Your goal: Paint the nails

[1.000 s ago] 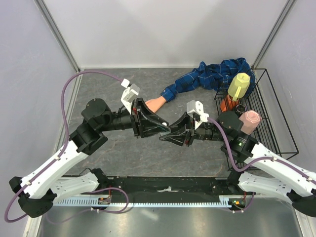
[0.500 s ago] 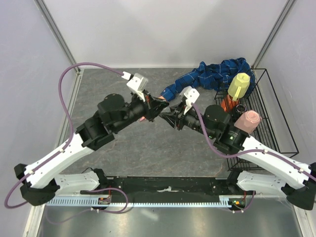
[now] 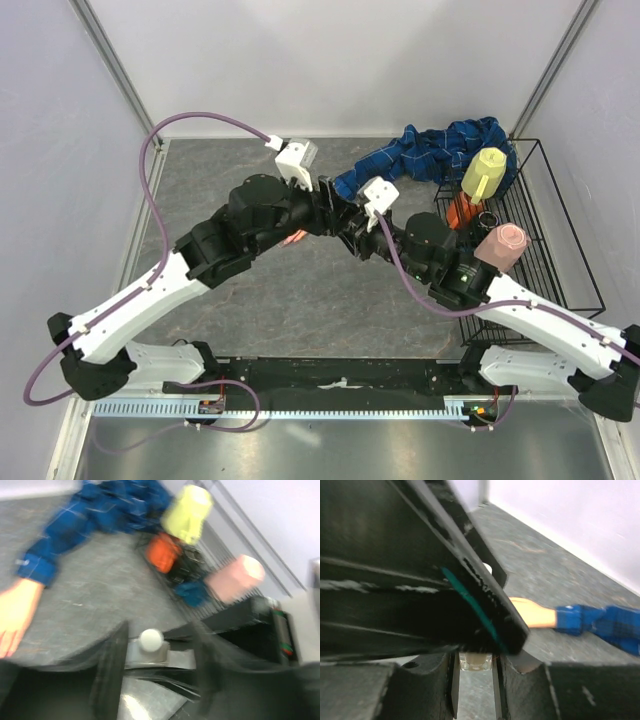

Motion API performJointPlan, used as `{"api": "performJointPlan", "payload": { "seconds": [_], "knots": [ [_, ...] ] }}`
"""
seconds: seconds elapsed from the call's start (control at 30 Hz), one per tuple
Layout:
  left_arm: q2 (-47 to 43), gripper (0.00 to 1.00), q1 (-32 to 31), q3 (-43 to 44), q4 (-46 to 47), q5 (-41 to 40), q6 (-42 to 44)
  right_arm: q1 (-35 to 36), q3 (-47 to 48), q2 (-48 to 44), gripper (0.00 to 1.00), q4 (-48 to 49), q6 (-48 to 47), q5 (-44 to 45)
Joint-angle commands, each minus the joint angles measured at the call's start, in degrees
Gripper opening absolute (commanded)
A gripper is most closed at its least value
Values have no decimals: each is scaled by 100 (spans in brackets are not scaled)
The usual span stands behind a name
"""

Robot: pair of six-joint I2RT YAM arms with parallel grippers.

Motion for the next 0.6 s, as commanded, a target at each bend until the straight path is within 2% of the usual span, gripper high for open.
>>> {"api": "performJointPlan", "payload": {
  "seconds": [0.0, 0.07, 0.23, 0.4, 0.5, 0.57],
  "knots": [
    [-771, 85, 243, -102, 362, 1694, -295, 48, -148, -493, 0, 137, -72, -1136],
    [-965, 90, 349, -235, 415, 2151, -321, 22, -280, -704, 0, 137, -36, -1365],
    [-1720, 90, 710, -753, 512, 2872, -128, -14, -421, -1109, 0, -21, 473, -1919],
    [-2214, 84, 868, -1368, 1082, 3750, 145, -75, -360, -1241, 0, -4, 710, -2692],
    [-2276, 79, 868, -1588, 1521, 4566, 110, -110, -254, -1128, 0, 84, 895, -3377],
    [-2276, 77, 877, -1703, 1952, 4867, 4, -154, -193, -1048, 0, 293, 1106, -4158]
  ]
}}
